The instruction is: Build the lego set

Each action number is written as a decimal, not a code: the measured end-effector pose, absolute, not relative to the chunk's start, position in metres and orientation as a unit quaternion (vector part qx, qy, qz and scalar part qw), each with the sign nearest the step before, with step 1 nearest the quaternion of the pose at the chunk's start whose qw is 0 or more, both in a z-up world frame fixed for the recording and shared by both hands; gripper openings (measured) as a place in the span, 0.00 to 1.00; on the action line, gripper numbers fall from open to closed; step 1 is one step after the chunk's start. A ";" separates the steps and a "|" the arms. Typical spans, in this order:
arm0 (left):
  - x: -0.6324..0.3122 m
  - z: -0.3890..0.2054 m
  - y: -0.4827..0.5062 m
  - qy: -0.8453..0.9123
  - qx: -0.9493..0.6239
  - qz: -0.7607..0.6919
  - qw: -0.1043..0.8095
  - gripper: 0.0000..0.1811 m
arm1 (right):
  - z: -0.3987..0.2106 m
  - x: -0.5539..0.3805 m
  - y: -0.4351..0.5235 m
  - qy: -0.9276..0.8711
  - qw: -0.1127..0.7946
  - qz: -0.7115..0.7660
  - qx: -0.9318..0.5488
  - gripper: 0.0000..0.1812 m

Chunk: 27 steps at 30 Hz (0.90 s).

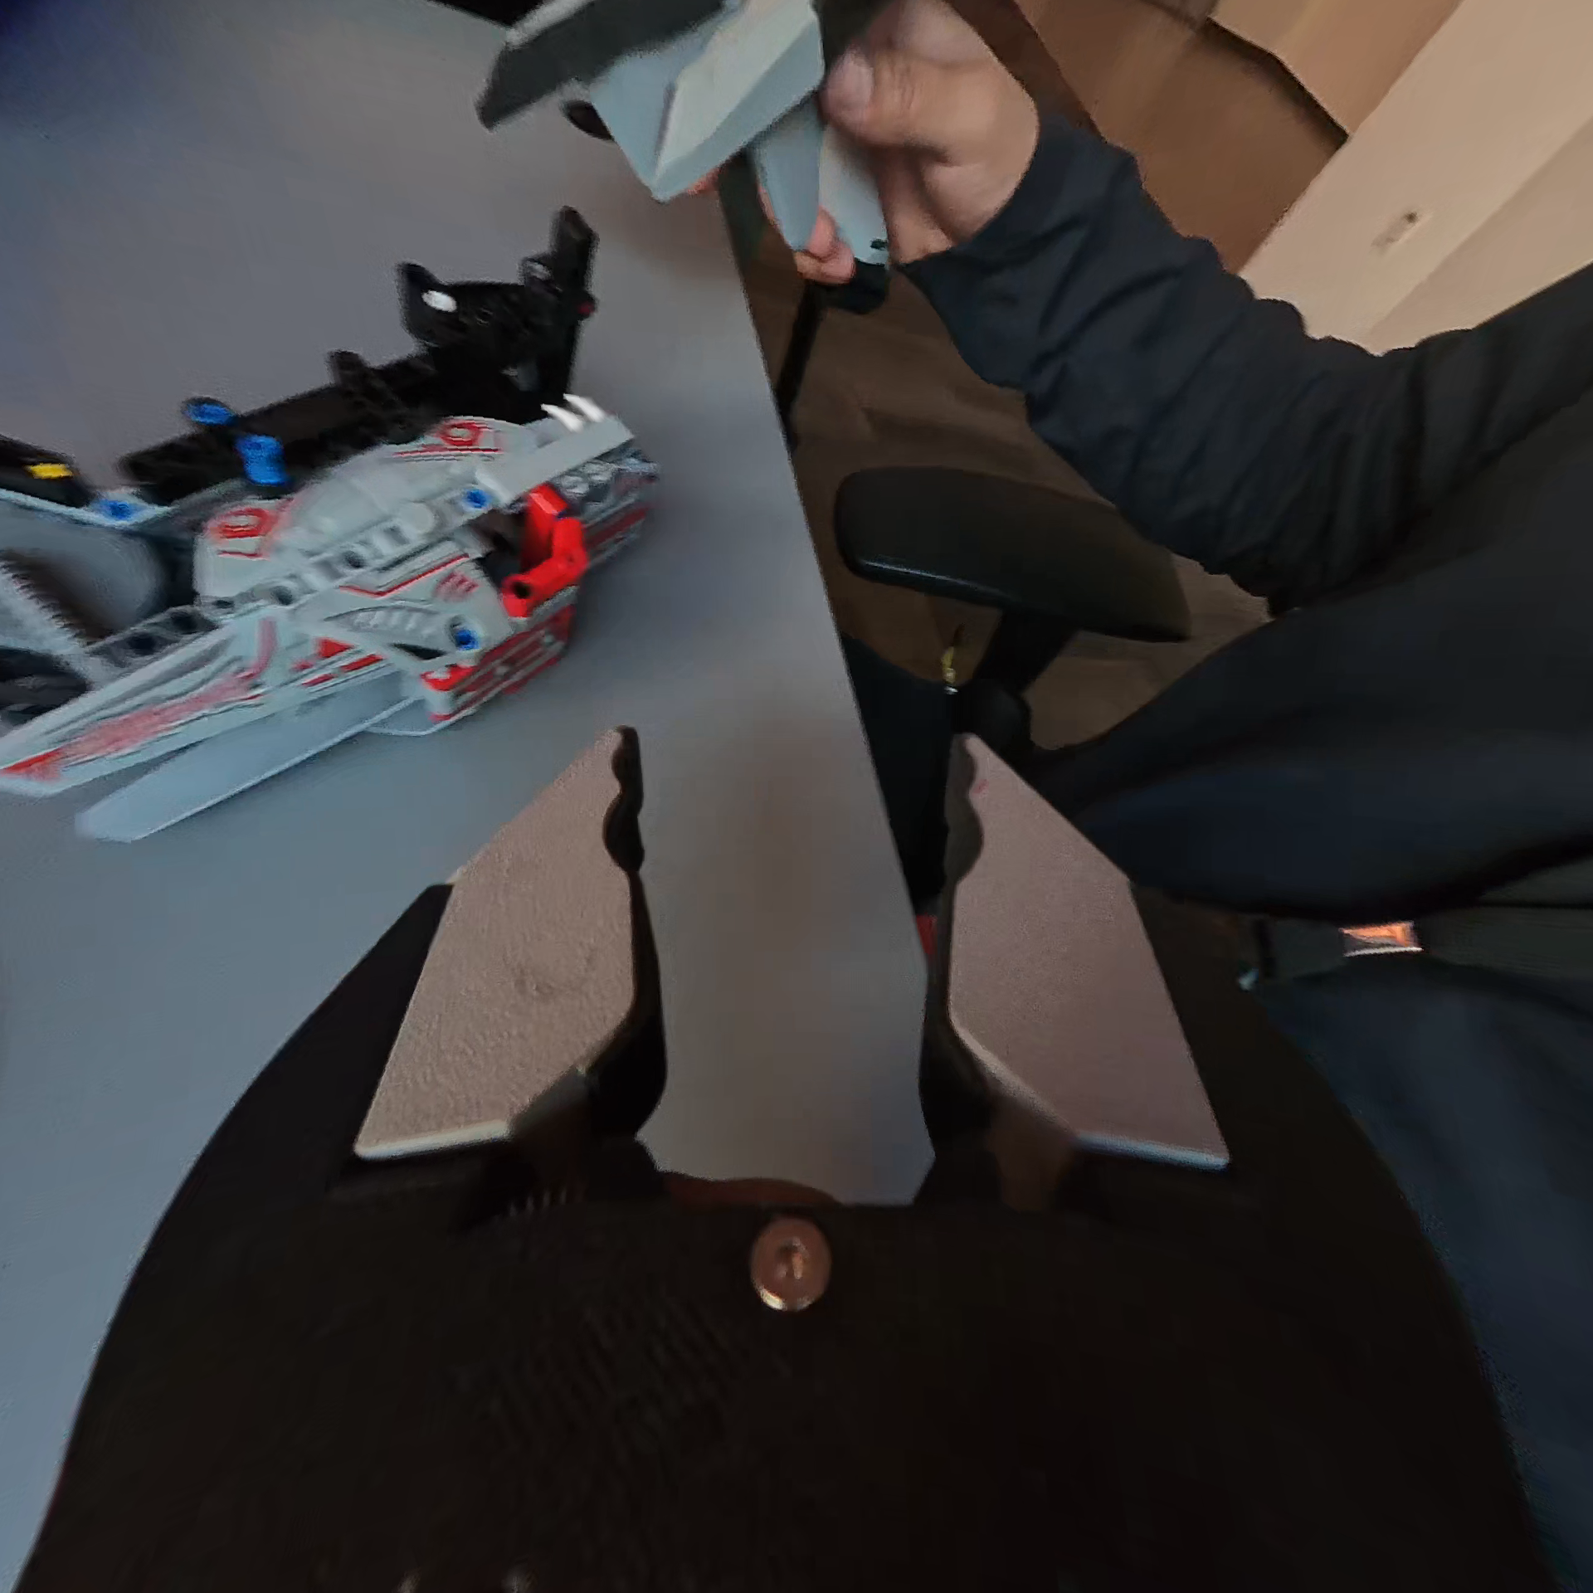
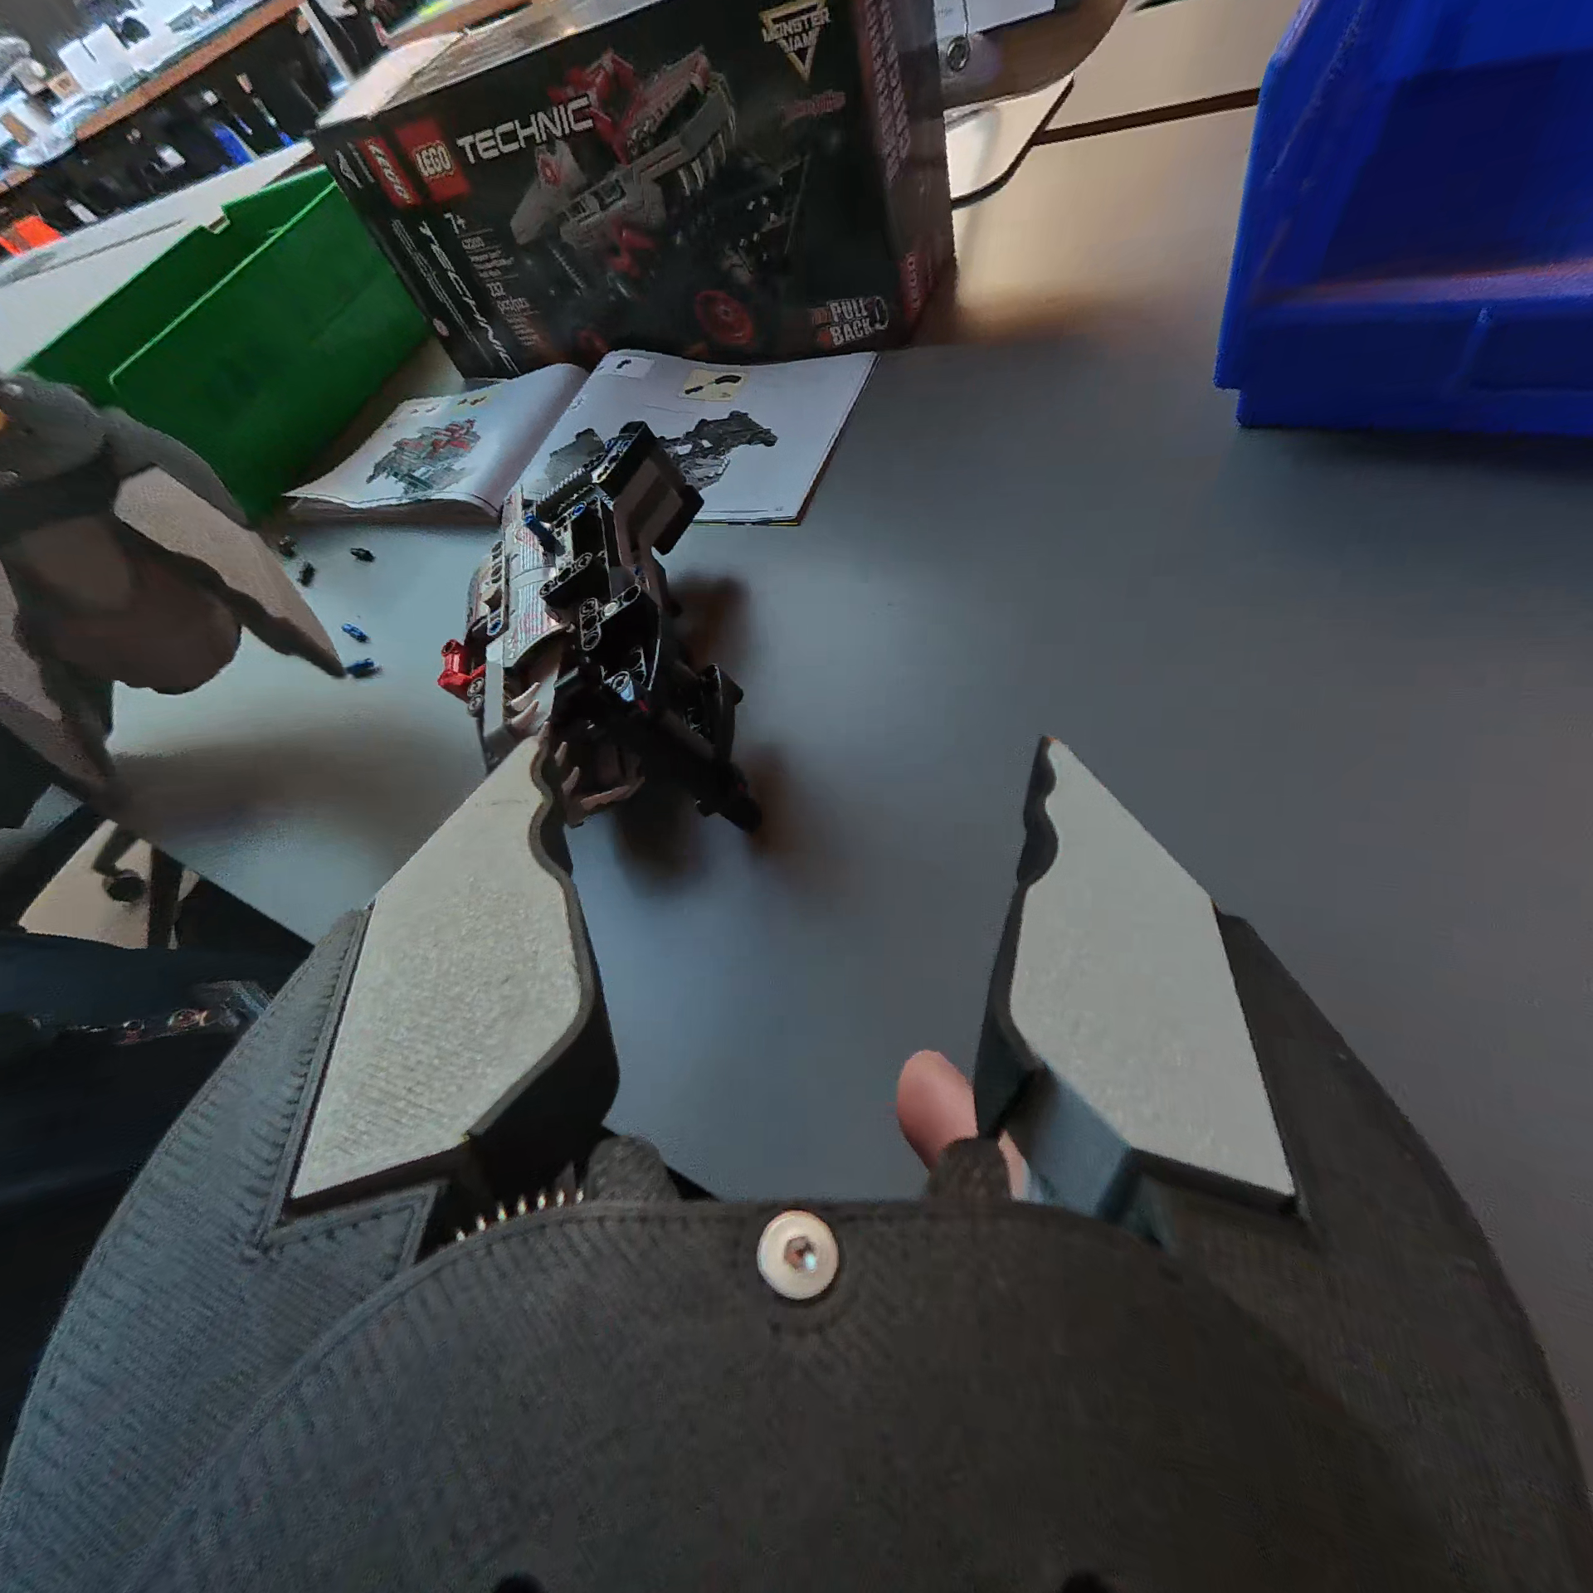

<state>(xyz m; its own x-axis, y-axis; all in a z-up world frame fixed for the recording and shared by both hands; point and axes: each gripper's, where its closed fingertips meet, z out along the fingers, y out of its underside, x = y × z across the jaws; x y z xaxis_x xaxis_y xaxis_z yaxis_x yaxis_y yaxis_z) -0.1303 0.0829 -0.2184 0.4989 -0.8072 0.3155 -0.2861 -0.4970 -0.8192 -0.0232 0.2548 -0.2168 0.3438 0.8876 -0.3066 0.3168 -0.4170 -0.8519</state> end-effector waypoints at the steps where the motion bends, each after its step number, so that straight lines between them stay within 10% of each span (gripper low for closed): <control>1: -0.140 -0.217 0.088 0.339 -0.788 -0.346 0.381 0.38 | -0.219 -0.025 0.254 -0.412 0.346 0.406 -0.738 0.57; 27: -0.193 -0.212 0.095 0.273 -0.760 -0.395 0.438 0.31 | -0.194 -0.122 0.202 -0.588 0.247 0.354 -0.684 0.57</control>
